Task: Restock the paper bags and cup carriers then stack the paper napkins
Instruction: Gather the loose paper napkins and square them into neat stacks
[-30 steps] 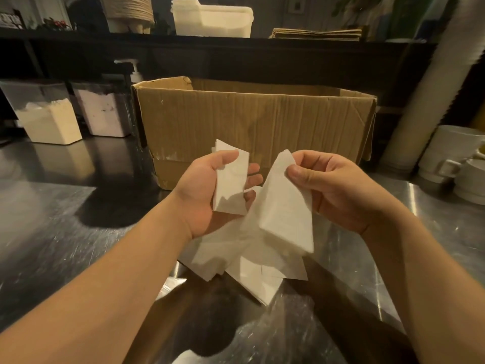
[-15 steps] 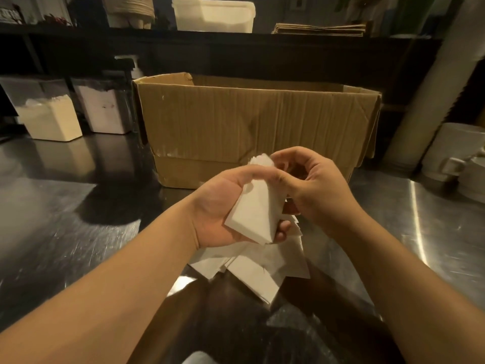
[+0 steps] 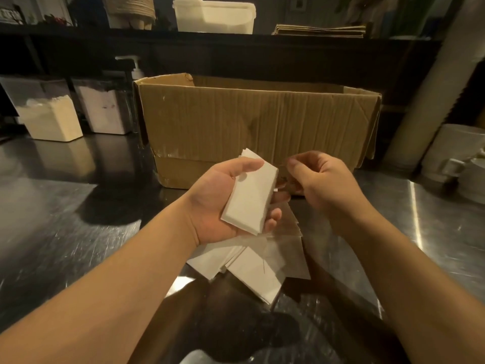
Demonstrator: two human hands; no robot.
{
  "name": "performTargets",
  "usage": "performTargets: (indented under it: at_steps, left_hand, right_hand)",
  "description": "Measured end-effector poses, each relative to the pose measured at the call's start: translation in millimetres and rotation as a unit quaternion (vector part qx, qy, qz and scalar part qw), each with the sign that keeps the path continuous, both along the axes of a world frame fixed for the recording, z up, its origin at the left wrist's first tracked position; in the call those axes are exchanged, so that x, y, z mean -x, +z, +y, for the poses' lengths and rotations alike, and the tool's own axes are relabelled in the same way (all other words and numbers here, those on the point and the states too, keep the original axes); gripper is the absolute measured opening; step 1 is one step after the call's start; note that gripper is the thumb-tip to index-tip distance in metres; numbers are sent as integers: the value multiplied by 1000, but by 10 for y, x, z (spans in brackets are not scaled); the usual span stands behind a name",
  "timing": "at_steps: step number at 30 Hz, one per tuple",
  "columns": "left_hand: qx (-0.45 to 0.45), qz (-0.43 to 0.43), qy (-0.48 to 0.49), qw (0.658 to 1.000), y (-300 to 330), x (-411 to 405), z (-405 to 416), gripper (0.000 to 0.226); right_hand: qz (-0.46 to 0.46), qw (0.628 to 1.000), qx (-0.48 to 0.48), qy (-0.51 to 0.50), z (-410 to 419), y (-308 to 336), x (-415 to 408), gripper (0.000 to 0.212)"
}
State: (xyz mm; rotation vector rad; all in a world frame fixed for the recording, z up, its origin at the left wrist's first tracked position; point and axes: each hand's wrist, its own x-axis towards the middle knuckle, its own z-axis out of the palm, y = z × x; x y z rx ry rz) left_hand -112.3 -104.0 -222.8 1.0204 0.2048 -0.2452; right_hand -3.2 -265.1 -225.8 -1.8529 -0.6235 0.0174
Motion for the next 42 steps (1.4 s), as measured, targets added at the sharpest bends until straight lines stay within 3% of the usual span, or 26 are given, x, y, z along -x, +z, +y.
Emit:
performTargets:
  at_steps: [5, 9, 18, 26, 30, 38, 40, 42]
  left_hand:
    - [24, -16, 87, 996, 9, -18, 34, 52]
    - [12, -6, 128, 992, 2, -27, 23, 51]
    - [8, 5, 138, 990, -5, -33, 8, 50]
    - [8, 0, 135, 991, 4, -24, 0, 56]
    - [15, -3, 130, 991, 3, -22, 6, 53]
    - [24, -10, 158, 987, 20, -23, 4, 42]
    - [36, -15, 179, 983, 26, -37, 38, 38]
    - [39, -19, 190, 981, 32, -51, 76, 38]
  right_hand:
    - [52, 964, 253, -59, 10, -39, -143, 33]
    - [47, 936, 346, -41, 90, -58, -101, 42]
    - [61, 964, 258, -22, 109, -45, -57, 20]
    - [89, 952, 294, 3, 85, 5, 5, 38]
    - [97, 971, 212, -47, 32, 26, -49, 42]
    - [82, 987, 136, -9, -3, 19, -39, 31]
    - [101, 992, 63, 35, -95, 97, -15, 26]
    - [151, 976, -19, 154, -206, 182, 22, 21]
